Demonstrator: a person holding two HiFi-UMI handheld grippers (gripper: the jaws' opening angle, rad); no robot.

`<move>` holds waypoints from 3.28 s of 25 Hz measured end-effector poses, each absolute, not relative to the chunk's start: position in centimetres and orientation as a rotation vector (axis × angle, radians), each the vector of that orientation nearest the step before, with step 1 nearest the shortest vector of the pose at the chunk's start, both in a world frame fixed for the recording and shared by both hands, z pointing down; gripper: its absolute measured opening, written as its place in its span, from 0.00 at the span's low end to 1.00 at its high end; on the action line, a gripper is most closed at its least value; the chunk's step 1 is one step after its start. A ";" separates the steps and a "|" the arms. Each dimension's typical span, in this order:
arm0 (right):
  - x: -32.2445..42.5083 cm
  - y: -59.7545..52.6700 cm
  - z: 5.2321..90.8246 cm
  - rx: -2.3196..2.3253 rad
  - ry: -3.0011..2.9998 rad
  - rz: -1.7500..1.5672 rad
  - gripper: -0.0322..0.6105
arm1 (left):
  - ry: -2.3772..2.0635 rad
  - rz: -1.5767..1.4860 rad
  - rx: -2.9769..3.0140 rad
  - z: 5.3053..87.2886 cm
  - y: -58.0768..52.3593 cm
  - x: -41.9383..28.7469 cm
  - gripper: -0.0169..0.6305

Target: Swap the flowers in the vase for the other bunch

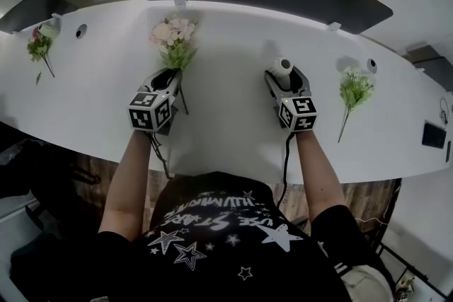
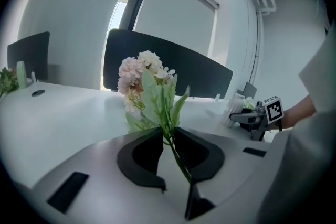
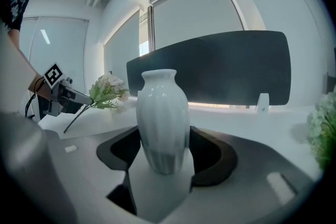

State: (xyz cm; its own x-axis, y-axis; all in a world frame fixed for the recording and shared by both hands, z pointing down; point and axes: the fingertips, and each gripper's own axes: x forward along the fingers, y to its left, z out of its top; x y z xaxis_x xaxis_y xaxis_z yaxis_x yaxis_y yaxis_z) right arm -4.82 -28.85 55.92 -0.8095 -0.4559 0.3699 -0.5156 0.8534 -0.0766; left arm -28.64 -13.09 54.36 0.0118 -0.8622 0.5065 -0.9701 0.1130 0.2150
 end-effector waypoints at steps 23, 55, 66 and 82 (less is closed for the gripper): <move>-4.4 -28.5 56.1 0.784 -2.658 0.247 0.57 | -1.978 0.295 1.717 54.9 -10.5 -29.4 0.38; 0.1 -22.0 48.9 1.280 -2.664 0.306 0.35 | -2.067 0.024 1.996 45.4 -7.2 -27.8 0.04; 2.8 -18.9 46.3 1.471 -2.580 0.266 0.05 | -1.883 0.184 2.153 46.6 -8.7 -24.6 0.04; 12.1 -19.5 46.9 1.630 -2.445 0.291 0.05 | -1.832 0.083 2.268 44.8 -10.7 -19.6 0.04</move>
State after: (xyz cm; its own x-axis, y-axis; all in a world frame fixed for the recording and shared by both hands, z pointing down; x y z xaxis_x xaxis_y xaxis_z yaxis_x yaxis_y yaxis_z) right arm 12.07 -19.50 46.89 -0.3779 -0.8877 0.2632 -0.9246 0.3764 -0.0580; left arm -19.55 -10.65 44.80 0.2189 -0.9583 0.1838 -0.9710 -0.1953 0.1383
